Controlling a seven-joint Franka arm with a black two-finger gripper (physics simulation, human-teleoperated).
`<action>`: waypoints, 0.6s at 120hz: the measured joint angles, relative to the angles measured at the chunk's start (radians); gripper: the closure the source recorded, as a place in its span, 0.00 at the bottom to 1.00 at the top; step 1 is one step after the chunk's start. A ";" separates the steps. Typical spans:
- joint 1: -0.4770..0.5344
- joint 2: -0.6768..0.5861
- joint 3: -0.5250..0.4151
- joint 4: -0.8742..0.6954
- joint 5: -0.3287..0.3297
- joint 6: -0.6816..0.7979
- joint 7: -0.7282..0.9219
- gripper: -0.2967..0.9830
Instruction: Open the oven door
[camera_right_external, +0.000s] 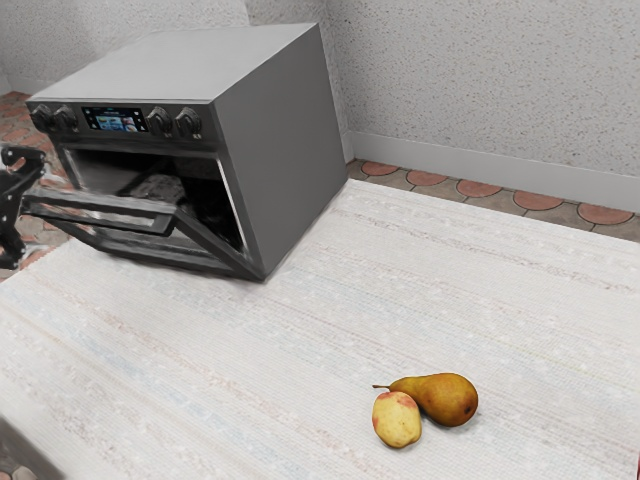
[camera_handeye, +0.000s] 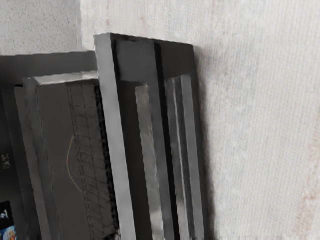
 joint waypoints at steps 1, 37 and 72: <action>0.003 -0.018 -0.020 0.029 -0.004 -0.021 -0.007 0.24; 0.018 0.927 -0.240 1.084 -0.377 -0.750 -0.434 0.23; -0.062 0.990 -0.140 1.021 -0.464 -0.955 -0.779 0.23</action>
